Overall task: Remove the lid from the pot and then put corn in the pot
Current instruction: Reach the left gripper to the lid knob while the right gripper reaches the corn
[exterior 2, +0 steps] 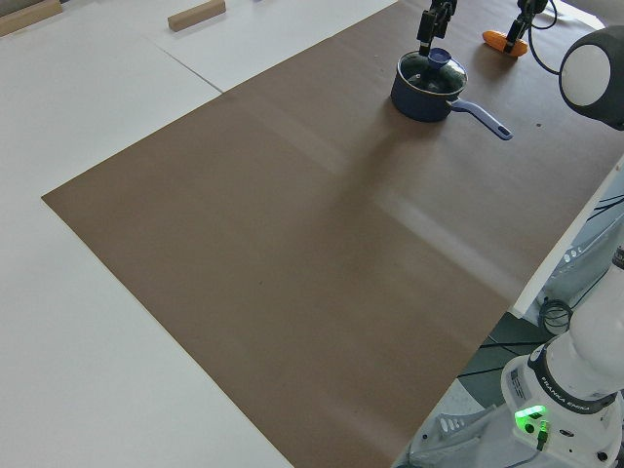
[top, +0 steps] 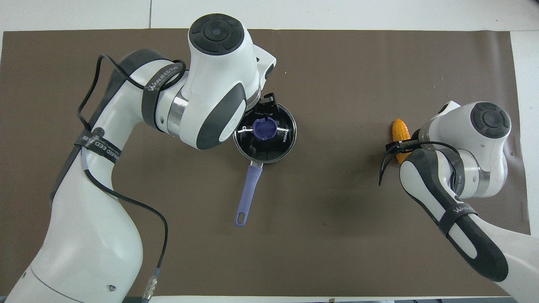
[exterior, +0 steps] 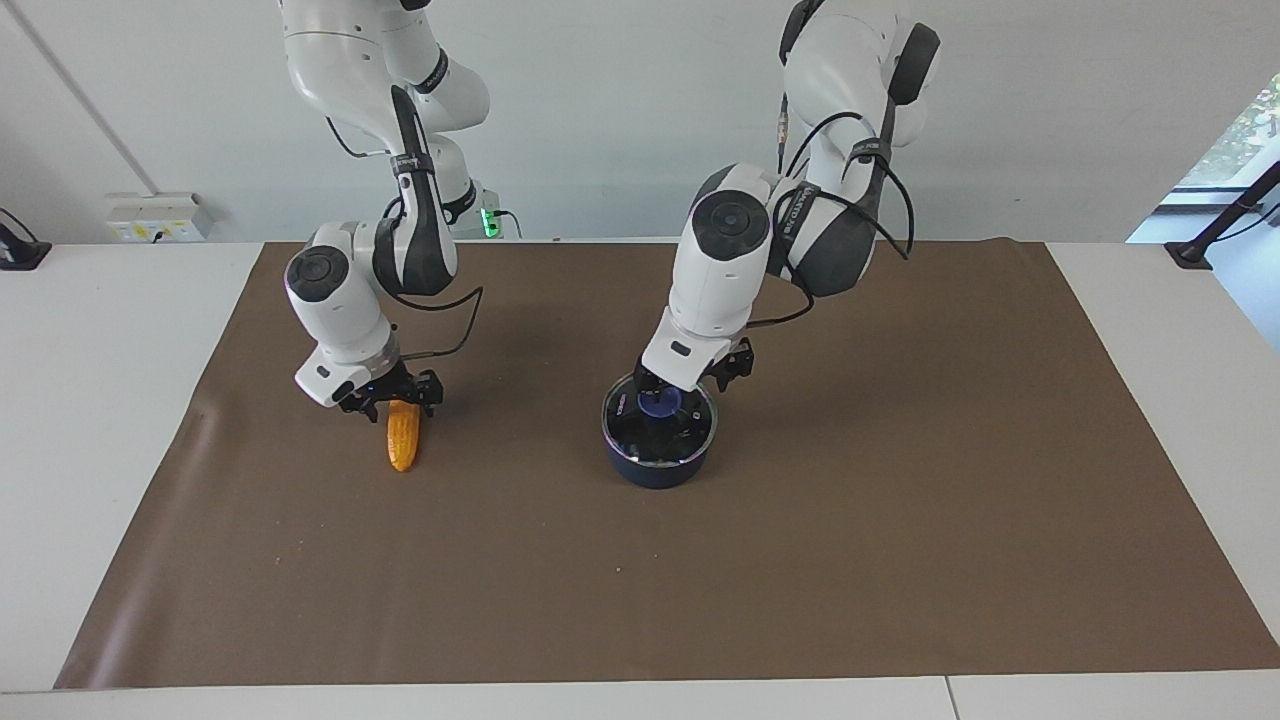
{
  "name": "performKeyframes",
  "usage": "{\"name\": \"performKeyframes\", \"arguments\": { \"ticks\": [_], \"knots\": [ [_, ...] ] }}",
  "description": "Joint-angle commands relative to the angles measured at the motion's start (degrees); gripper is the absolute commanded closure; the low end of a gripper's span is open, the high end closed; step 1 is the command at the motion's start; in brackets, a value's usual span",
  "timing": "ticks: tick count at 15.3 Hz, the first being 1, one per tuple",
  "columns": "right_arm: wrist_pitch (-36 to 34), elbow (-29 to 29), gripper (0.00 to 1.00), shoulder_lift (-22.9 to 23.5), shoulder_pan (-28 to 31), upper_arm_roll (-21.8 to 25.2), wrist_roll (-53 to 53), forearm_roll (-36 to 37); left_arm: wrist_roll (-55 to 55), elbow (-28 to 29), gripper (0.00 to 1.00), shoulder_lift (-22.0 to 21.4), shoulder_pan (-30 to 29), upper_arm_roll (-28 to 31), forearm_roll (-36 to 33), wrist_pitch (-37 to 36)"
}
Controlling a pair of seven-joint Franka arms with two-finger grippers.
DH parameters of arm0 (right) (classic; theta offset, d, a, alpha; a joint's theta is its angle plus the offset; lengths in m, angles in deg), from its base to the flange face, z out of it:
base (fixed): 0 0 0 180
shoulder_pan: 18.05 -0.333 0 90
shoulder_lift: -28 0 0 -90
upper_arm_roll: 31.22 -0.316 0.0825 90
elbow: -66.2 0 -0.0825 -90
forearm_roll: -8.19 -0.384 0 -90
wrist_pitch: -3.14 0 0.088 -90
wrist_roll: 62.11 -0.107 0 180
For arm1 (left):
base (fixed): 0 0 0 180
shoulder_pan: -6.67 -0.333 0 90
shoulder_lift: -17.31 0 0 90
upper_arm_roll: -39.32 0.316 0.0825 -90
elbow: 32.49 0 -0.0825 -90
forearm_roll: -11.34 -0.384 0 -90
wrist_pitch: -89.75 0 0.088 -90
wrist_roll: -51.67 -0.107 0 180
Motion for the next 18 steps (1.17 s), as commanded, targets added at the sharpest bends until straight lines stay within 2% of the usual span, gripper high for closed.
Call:
{"name": "performKeyframes", "arguments": {
  "ticks": [1, 2, 3, 9, 13, 18],
  "knots": [
    [0.4, -0.1, 0.79, 0.1, 0.5, -0.5, 1.3, -0.9, 0.7, -1.5, 0.0, 0.5, 0.8, 0.5, 0.3, 1.3],
    [-0.6, -1.1, 0.95, 0.1, 0.3, -0.5, 1.3, -0.9, 0.6, -1.2, 0.0, 0.5, 1.4, 0.6, 0.2, 2.0],
    [-2.6, -2.5, 1.0, 0.3, 0.2, -0.5, 1.3, -1.0, 0.5, -0.2, 0.0, 0.5, 1.5, 0.7, -0.1, 3.2],
    [-17.6, -12.4, 1.0, -1.5, 0.0, -3.0, 0.1, -2.5, -0.4, 3.9, 0.0, 0.4, 2.2, 0.6, -2.7, 6.7],
    [-21.4, -14.3, 1.0, -3.0, -0.1, -4.2, -2.6, -2.5, -0.9, 5.1, 0.0, 0.2, 2.3, 0.5, -2.6, 7.8],
    [-23.7, -16.6, 1.0, -2.7, 0.0, -5.9, -5.1, -2.5, -1.0, 6.2, 0.0, -0.3, 3.2, 0.5, -2.2, 8.2]
  ]
}}
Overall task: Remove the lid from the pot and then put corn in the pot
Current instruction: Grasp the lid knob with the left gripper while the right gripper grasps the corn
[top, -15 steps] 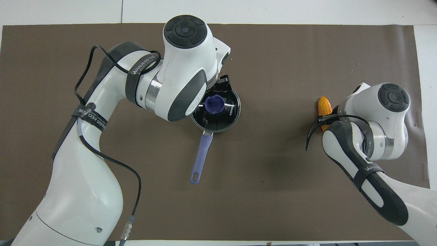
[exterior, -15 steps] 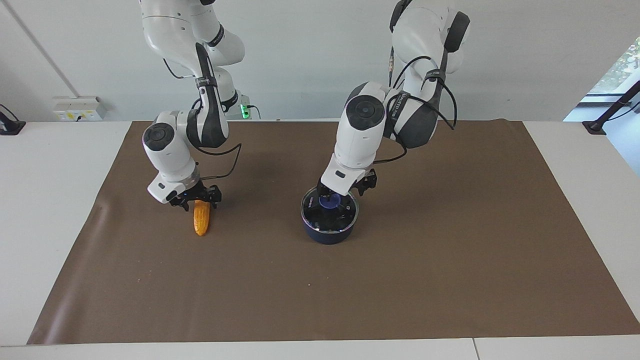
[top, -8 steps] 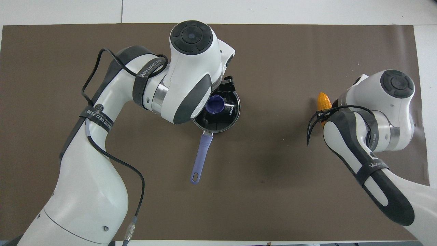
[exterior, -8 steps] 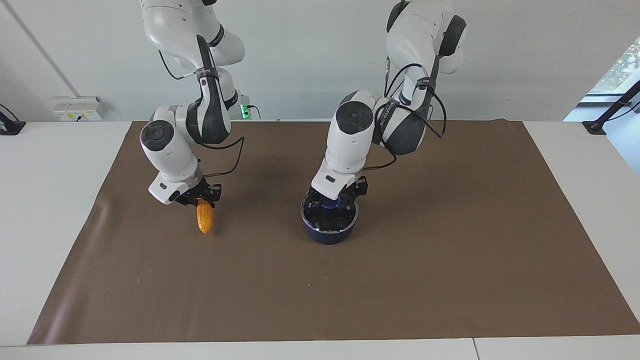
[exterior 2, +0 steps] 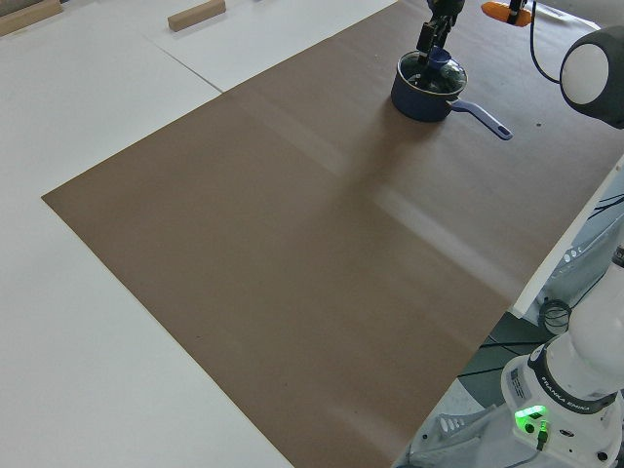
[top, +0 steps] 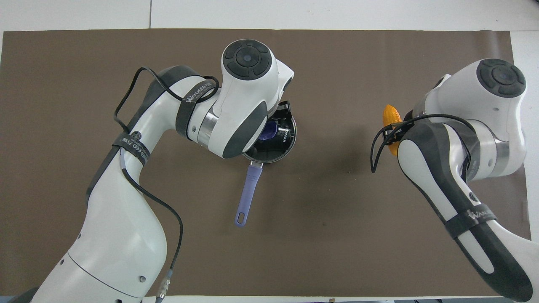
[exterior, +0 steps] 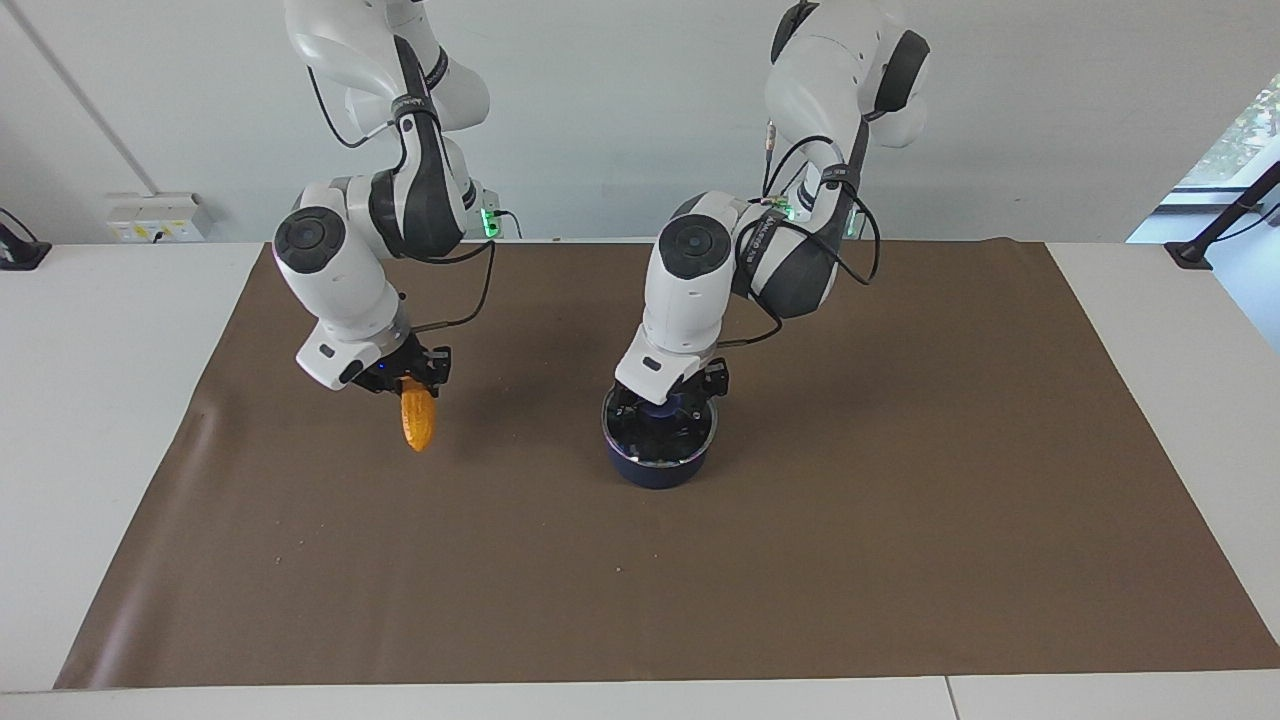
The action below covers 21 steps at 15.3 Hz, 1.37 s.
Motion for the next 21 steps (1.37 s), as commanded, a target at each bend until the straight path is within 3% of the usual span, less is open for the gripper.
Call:
{"name": "performKeyframes", "arguments": {
  "ticks": [1, 7, 9, 10, 12, 15, 19, 21],
  "knots": [
    [-2.7, -2.4, 1.0, 0.3, 0.4, -0.9, -1.3, -0.5, -0.4, 2.2, 0.0, -1.1, 1.4, 0.6, -0.5, 1.5],
    [-2.8, -2.7, 1.0, 0.5, 0.4, -0.9, -1.4, -0.5, -0.4, 2.6, 0.0, -1.4, 1.6, 0.6, -0.3, 0.6],
    [-3.0, -3.4, 1.0, 0.7, 0.4, -1.6, -1.6, -0.5, -0.4, 2.6, 0.07, -1.4, 1.6, 0.6, -0.2, 0.6],
    [-3.3, -3.8, 1.0, 0.7, 0.4, -1.7, -2.1, -0.5, -0.2, 2.6, 0.12, -1.4, 1.6, 0.6, -0.2, 0.5],
    [-3.3, -4.0, 1.0, 0.8, 0.3, -1.7, -2.2, -0.5, -0.3, 2.7, 0.36, -1.5, 1.6, 0.6, -0.2, 0.1],
    [-3.3, -4.2, 1.0, 0.8, 0.3, -1.8, -2.3, -0.5, -0.2, 2.9, 0.58, -1.7, 1.5, 0.6, -0.1, -0.1],
    [-4.6, -6.1, 1.0, 1.0, -1.0, -1.9, -3.8, -0.7, -0.4, 2.9, 0.94, -2.0, 1.2, 0.6, -0.1, -0.4],
    [-5.9, -7.9, 1.0, 1.4, -1.6, -2.0, -4.4, -0.8, -0.4, 2.8, 1.0, -3.3, 0.7, 0.6, 0.5, -0.8]
  ]
}}
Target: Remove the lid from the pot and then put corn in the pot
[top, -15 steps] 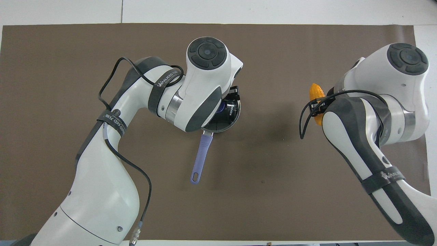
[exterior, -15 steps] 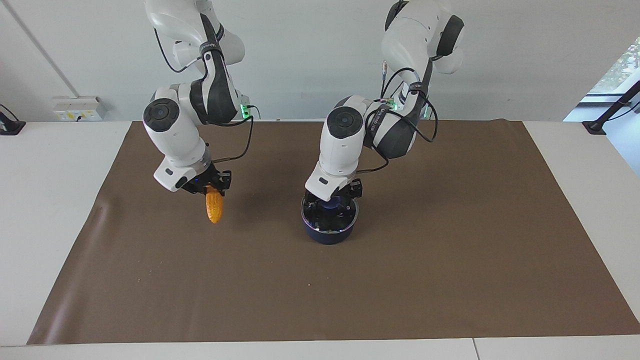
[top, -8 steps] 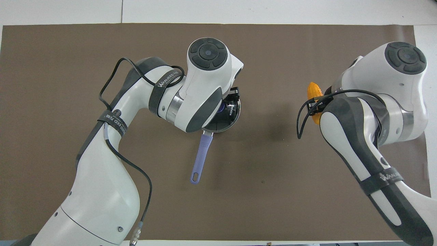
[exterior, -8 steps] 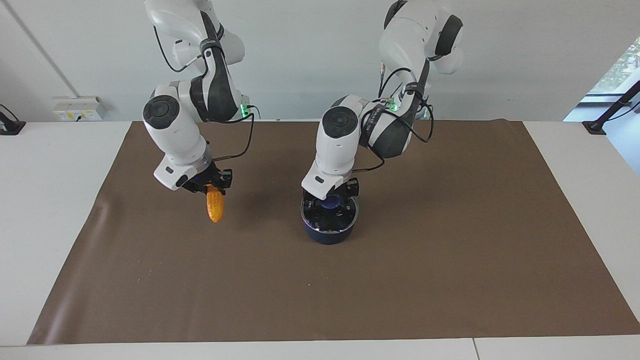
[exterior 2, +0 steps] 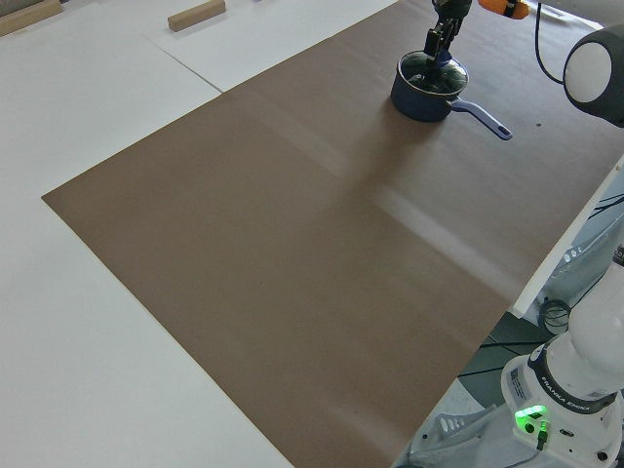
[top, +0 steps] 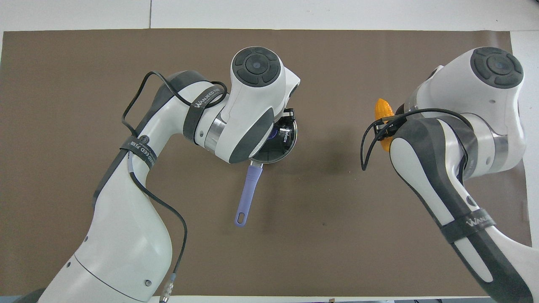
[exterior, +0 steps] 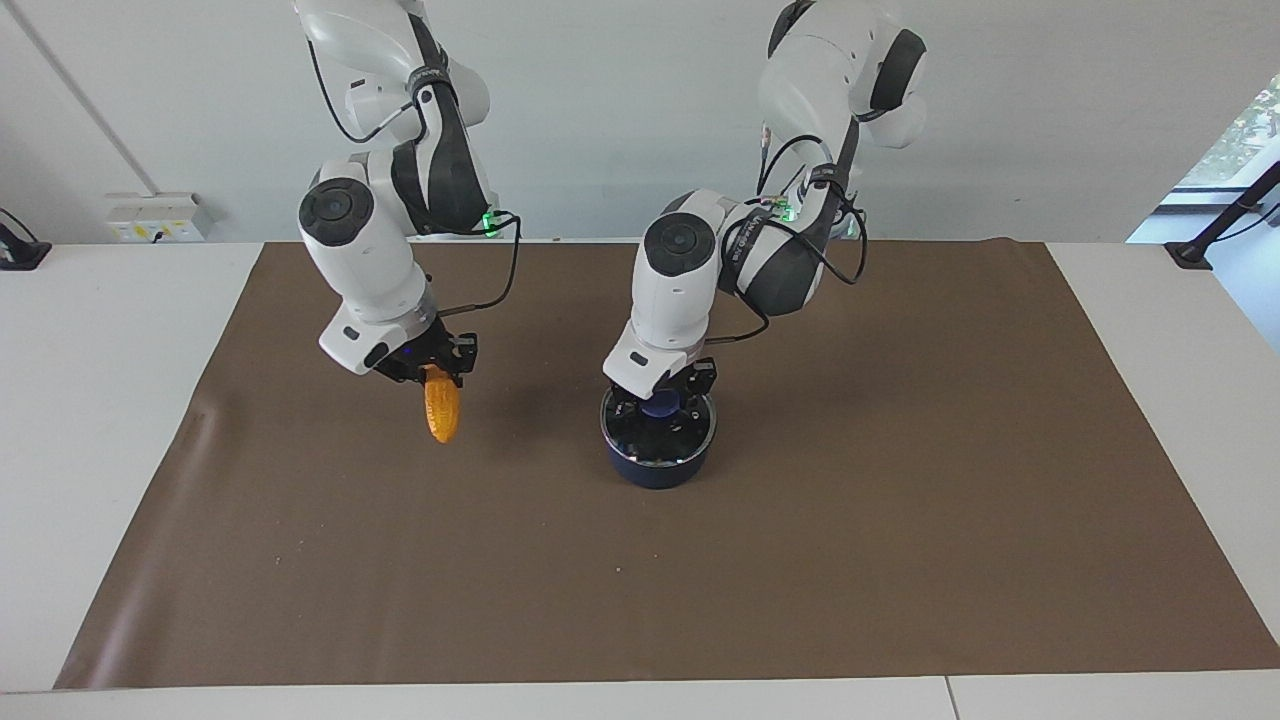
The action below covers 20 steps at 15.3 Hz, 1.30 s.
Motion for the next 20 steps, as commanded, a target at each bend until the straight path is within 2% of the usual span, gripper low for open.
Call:
{"name": "performKeyframes", "arguments": {
  "ticks": [1, 6, 9, 11, 14, 17, 19, 20],
  "knots": [
    [-2.8, -3.9, 1.0, 1.6, -0.3, -0.7, -2.1, -0.6, -0.3, 1.9, 1.0, -4.2, -0.7, 0.8, 1.6, -1.4],
    [-2.0, -4.8, 1.0, 2.0, -1.8, -0.7, -4.9, -1.1, -0.5, 1.1, 1.0, -9.8, -3.7, 1.1, 2.8, -8.1],
    [-1.5, -10.8, 1.0, 5.1, -6.9, -0.7, -13.2, -3.7, -4.3, 0.7, 1.0, -12.5, -6.8, 1.5, 2.2, -12.1],
    [-2.8, -18.6, 1.0, 10.3, -11.4, -0.7, -19.8, -3.7, -11.2, 1.2, 1.0, -14.4, -11.6, 1.4, 2.3, -14.4],
    [-3.8, -27.5, 1.0, 19.4, -18.4, -0.6, -27.8, -2.5, -20.8, 1.2, 1.0, -14.8, -19.6, 1.3, 0.7, -16.7],
    [1.5, -28.4, 1.0, 23.3, -22.1, -0.7, -32.8, -1.2, -30.5, 2.4, 1.0, -15.0, -27.2, 1.4, 0.5, -16.0],
    [4.8, -27.7, 1.0, 24.0, -22.5, -0.7, -32.9, -1.0, -40.0, 6.0, 1.0, -16.5, -32.9, 1.3, 0.5, -13.6],
    [5.7, -26.4, 1.0, 23.9, -22.5, -0.7, -32.9, -1.1, -43.5, 10.0, 1.0, -18.1, -35.5, 1.4, 0.5, -10.6]
  ]
}}
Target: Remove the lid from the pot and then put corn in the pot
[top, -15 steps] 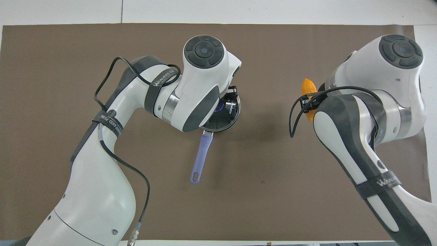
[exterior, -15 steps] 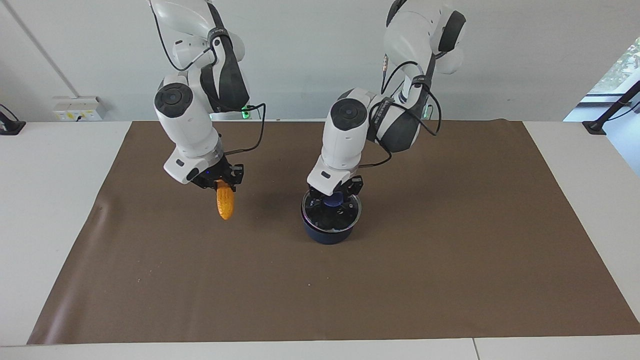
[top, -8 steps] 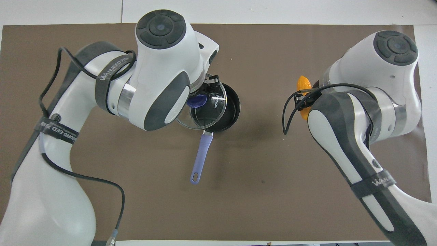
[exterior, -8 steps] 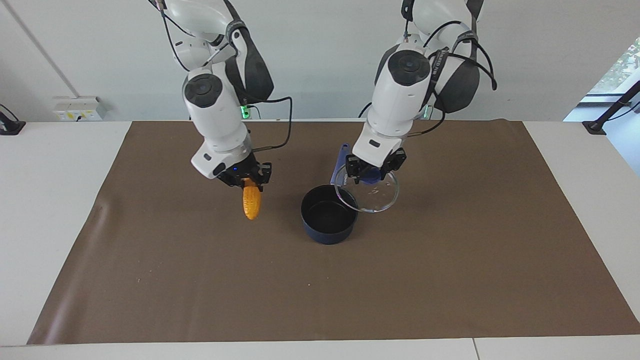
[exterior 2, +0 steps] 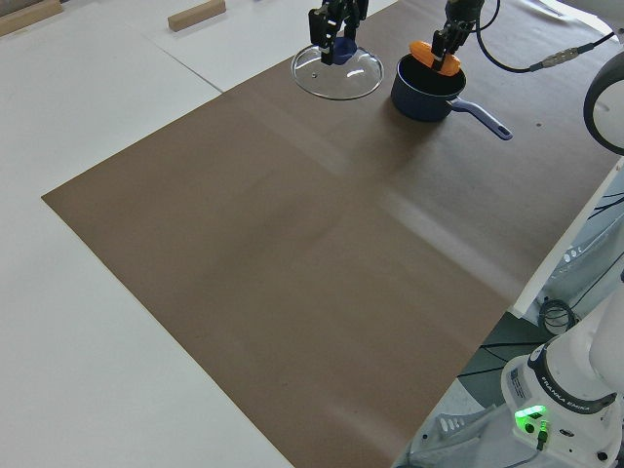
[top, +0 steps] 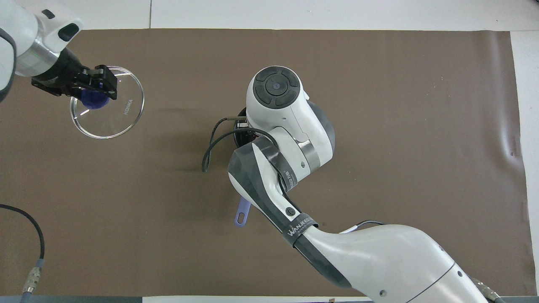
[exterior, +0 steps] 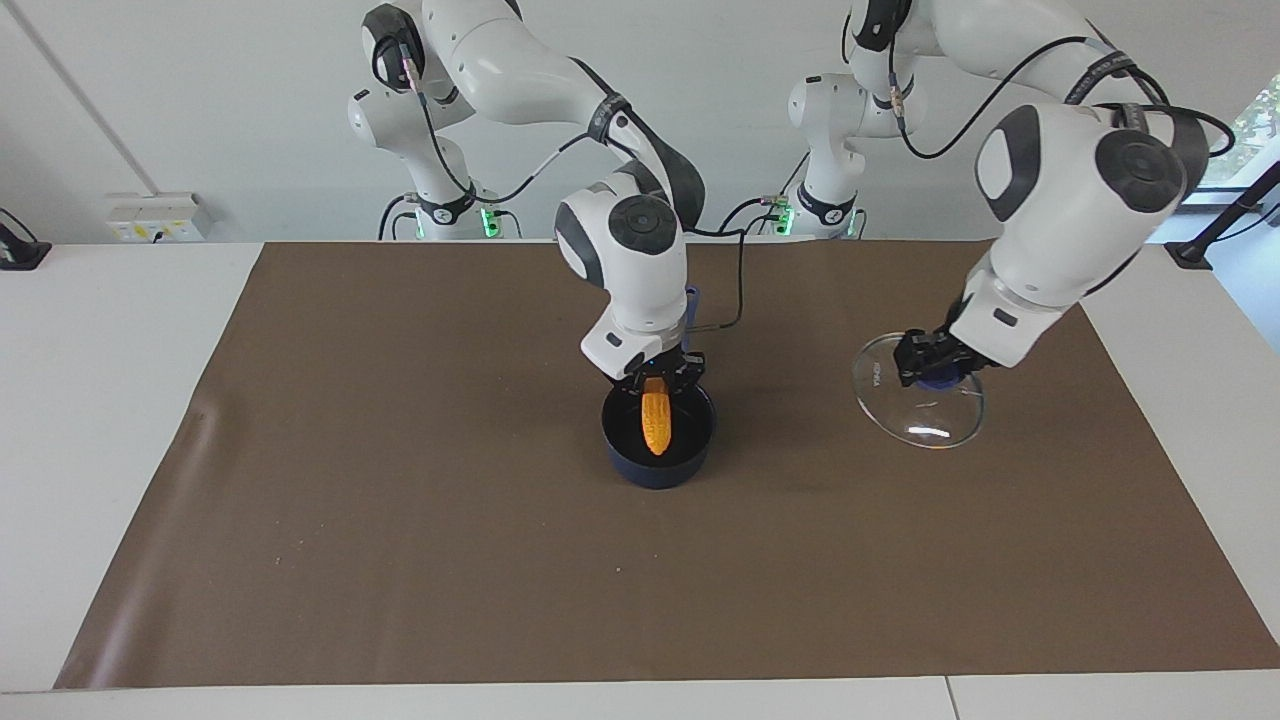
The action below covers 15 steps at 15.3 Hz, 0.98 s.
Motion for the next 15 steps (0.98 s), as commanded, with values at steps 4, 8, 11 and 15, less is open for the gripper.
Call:
{"name": "performKeyframes", "arguments": {
  "ticks": [4, 8, 11, 15],
  "knots": [
    [2.4, 4.0, 1.0, -0.8, 0.6, -0.1, -0.7, 0.5, -10.8, 27.8, 1.0, -10.4, -7.3, -0.4, -2.8, 22.2],
    [2.0, 4.0, 0.0, -1.0, 0.8, 0.0, -0.9, 0.7, -15.3, 33.2, 1.0, -9.3, -8.5, -0.4, -3.2, 29.9],
    [-3.1, 0.7, 0.0, -1.9, 1.8, 0.6, -0.8, 3.3, -16.2, 34.6, 1.0, -7.2, -8.9, -0.4, -3.3, 32.9],
    [-12.5, 0.9, 0.0, -10.3, 10.6, 0.6, 5.7, 6.8, -18.2, 35.3, 1.0, -3.9, -8.8, -0.4, -3.3, 36.2]
  ]
}}
